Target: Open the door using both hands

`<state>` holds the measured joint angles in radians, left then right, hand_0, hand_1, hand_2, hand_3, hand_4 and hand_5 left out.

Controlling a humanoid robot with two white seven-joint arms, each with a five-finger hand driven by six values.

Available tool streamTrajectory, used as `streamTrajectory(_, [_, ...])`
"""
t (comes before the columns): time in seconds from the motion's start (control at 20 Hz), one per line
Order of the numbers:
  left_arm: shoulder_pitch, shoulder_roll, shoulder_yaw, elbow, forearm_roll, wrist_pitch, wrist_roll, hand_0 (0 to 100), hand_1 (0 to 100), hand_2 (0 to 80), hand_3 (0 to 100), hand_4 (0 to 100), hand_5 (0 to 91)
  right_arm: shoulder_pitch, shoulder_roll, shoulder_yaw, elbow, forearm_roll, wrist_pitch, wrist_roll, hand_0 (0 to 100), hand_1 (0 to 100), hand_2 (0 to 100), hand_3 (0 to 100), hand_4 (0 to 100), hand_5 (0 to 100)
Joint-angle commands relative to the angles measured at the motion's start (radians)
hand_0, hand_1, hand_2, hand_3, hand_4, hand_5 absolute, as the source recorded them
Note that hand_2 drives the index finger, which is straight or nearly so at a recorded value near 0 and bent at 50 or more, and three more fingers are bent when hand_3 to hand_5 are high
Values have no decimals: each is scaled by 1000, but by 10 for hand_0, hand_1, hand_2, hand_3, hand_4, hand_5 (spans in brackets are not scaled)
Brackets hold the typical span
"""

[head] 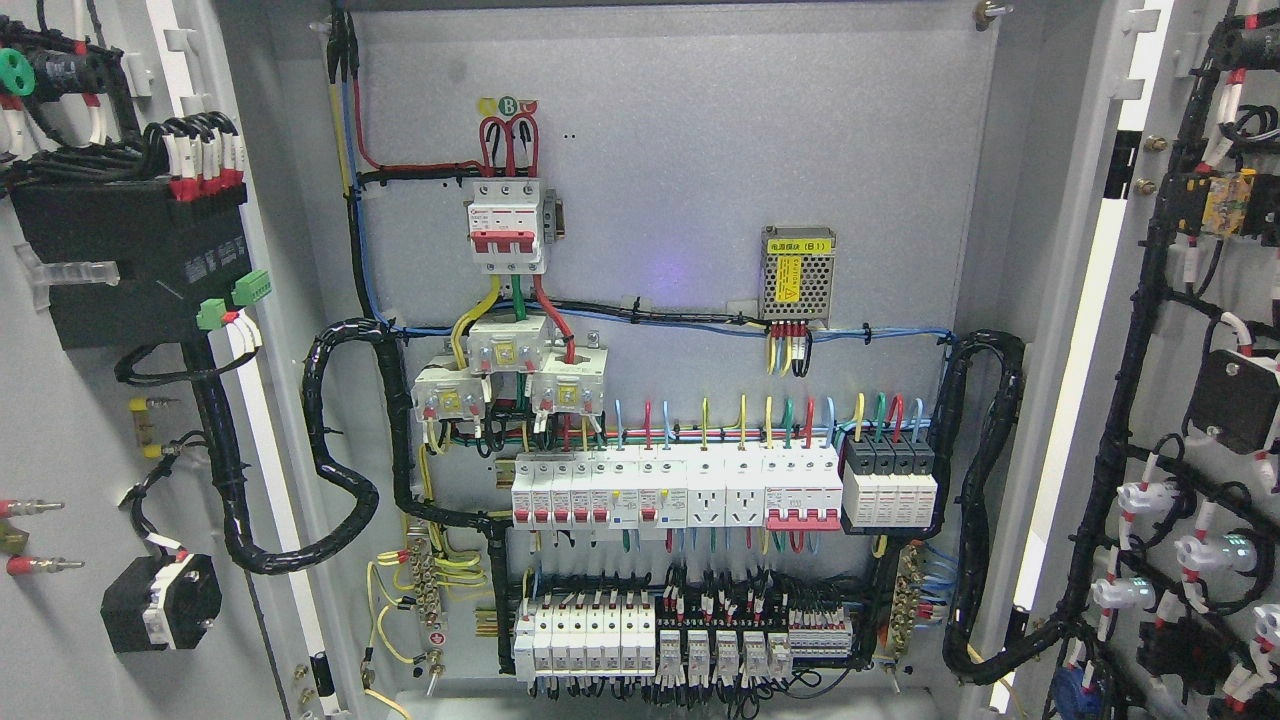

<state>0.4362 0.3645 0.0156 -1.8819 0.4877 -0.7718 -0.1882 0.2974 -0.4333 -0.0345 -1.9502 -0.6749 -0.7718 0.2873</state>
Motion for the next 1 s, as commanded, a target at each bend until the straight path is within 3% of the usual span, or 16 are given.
streamTrajectory(0.0, [7, 40, 69, 4, 48, -290, 0, 0, 0, 0, 0, 42, 0, 2, -44, -41, 17, -22, -3, 3, 0, 0, 0, 0, 0, 0])
streamTrajectory(0.1, [7, 47, 96, 18, 72, -287, 0, 0, 0, 0, 0, 42, 0, 2, -50, -41, 17, -28, -3, 4, 0, 0, 0, 0, 0, 0])
streamTrajectory(0.25, [3, 68, 127, 36, 104, -282, 0, 0, 0, 0, 0, 42, 0, 3, -61, -44, 17, -75, -3, 48, 0, 0, 0, 0, 0, 0])
streamTrajectory(0.85, [-11, 128, 205, 110, 186, -276, 0, 0, 0, 0, 0, 42, 0, 35, -107, -96, 37, -106, -3, 56, 0, 0, 0, 0, 0, 0])
streamTrajectory(0.95, [-11, 139, 218, 119, 209, -268, 0, 0, 0, 0, 0, 42, 0, 37, -117, -99, 39, -123, -3, 79, 0, 0, 0, 0, 0, 0])
